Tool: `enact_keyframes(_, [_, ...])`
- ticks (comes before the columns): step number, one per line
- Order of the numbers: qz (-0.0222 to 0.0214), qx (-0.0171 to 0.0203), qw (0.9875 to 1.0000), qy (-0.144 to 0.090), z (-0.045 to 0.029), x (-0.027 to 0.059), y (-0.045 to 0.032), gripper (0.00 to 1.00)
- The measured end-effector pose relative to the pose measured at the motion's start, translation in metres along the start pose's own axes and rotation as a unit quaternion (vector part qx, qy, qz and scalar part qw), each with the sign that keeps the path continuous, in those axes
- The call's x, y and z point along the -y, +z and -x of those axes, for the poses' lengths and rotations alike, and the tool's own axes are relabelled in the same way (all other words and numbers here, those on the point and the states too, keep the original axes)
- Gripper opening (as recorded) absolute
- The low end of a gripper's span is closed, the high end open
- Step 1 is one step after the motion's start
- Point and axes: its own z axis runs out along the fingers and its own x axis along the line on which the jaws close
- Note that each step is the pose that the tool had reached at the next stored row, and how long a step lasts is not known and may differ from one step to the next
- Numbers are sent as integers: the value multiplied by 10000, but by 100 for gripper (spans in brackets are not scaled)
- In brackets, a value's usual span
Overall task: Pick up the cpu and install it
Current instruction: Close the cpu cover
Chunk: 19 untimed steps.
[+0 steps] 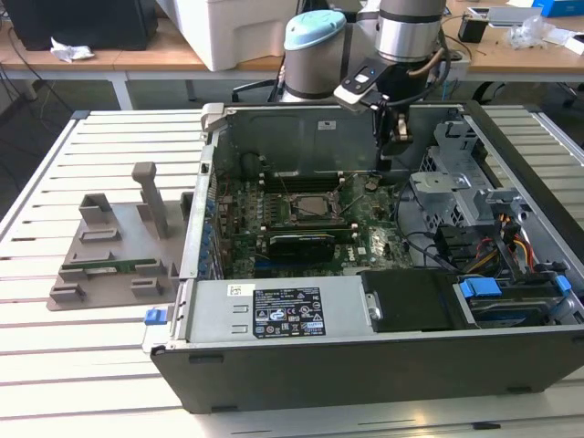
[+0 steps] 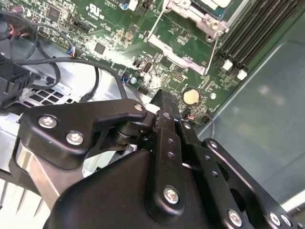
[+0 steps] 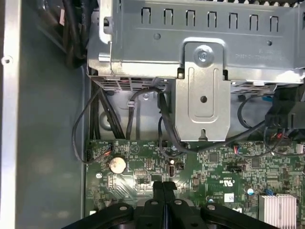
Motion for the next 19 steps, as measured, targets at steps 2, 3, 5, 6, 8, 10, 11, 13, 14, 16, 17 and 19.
enact_keyframes(2, [0, 0, 10000, 0, -3, 1, 36, 11])
enact_keyframes(3, [0, -1, 10000, 0, -5, 1, 59, 11])
enact_keyframes(5, [0, 0, 10000, 0, -10, 5, 121, 11])
enact_keyframes(6, [0, 0, 10000, 0, -11, 7, 150, 11])
enact_keyframes(8, [-4, -1, 10000, 0, -14, 8, 179, 11])
enact_keyframes(10, [-151, -3, 9999, -11, -15, 7, 198, 11])
enact_keyframes(11, [-221, -3, 9998, -16, -15, 6, 200, 11])
enact_keyframes(13, [-328, -5, 9995, -25, -17, 6, 209, 11])
enact_keyframes(14, [-362, -5, 9993, -28, -17, 6, 214, 11])
enact_keyframes(16, [-419, -8, 9991, -30, -18, 11, 229, 11])
enact_keyframes(17, [-419, -17, 9991, -31, -18, 16, 235, 11])
enact_keyframes(19, [-419, -28, 9991, -32, -20, 34, 252, 11])
